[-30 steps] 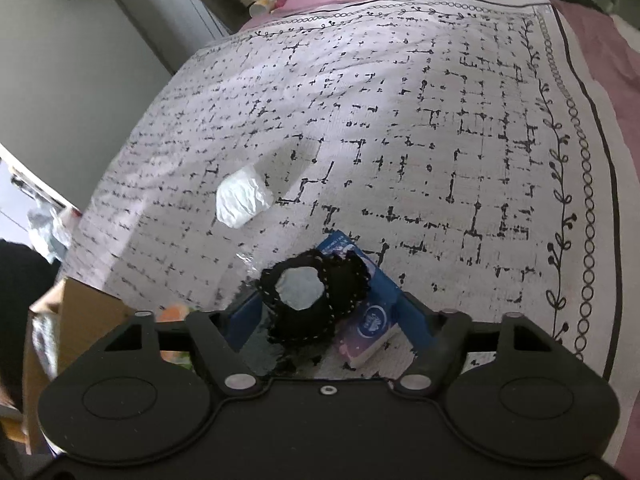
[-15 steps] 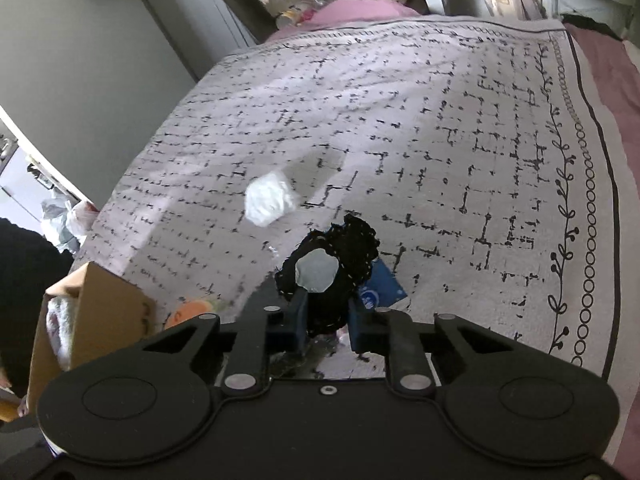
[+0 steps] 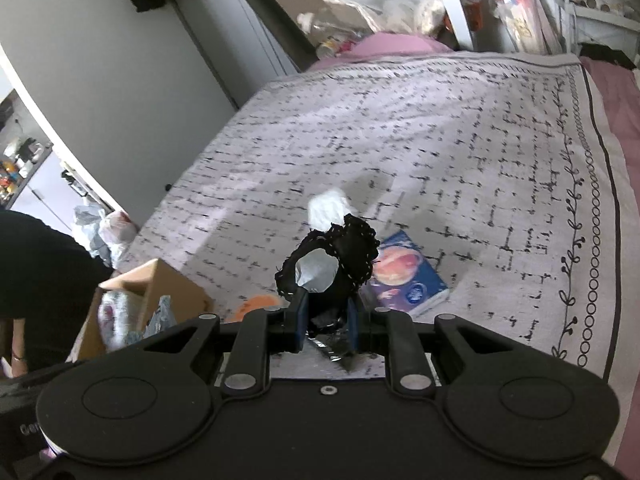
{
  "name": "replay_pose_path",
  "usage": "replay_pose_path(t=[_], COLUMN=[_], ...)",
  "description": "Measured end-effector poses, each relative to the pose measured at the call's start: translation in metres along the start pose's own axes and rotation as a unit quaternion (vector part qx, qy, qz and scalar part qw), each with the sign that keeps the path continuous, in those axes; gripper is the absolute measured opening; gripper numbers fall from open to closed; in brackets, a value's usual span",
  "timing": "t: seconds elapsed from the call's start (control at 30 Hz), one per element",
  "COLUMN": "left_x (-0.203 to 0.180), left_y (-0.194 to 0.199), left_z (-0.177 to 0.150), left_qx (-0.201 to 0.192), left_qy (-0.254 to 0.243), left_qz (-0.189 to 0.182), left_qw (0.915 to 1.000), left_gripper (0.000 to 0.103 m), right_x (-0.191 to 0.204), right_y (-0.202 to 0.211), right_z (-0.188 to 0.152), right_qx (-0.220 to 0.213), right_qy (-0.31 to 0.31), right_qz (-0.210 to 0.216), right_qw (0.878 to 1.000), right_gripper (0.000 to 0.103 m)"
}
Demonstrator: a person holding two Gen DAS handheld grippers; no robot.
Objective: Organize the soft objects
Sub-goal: 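Carry the blue plush and black item over the box with both grippers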
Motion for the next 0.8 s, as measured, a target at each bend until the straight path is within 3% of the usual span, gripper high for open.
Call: replay_pose_path(t=[0.4, 0.8], left_x=[0.027, 0.078], left_y=[0.03, 0.044], left_z=[0.02, 0.025], left_qx=[-0.019, -0.022], left_qy=[-0.004, 0.021], left_qz=[0.011, 0.034], left_qw=[0.9998, 0.999], left_gripper=[0.036, 0.036], right_x=[0.047, 0.09], right_y=[0.011, 0.006], right_z=[0.001, -0.007], right_qx=[-0.012, -0.012], right_qy=[0.039, 0.055], right_qz=[0.024, 0.04], right_qw=[0.999, 0.998], right_gripper=[0.02, 0.02])
Point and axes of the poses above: each gripper's, at about its wrist camera, not at the fingertips, and y roughly against the way its jaws point, x to its left, z to its top, the point moved 8 cm from there along -y, roughly the way its jaws point, and after that the axes turned 11 degrees about -x, right-handed, at the moved point
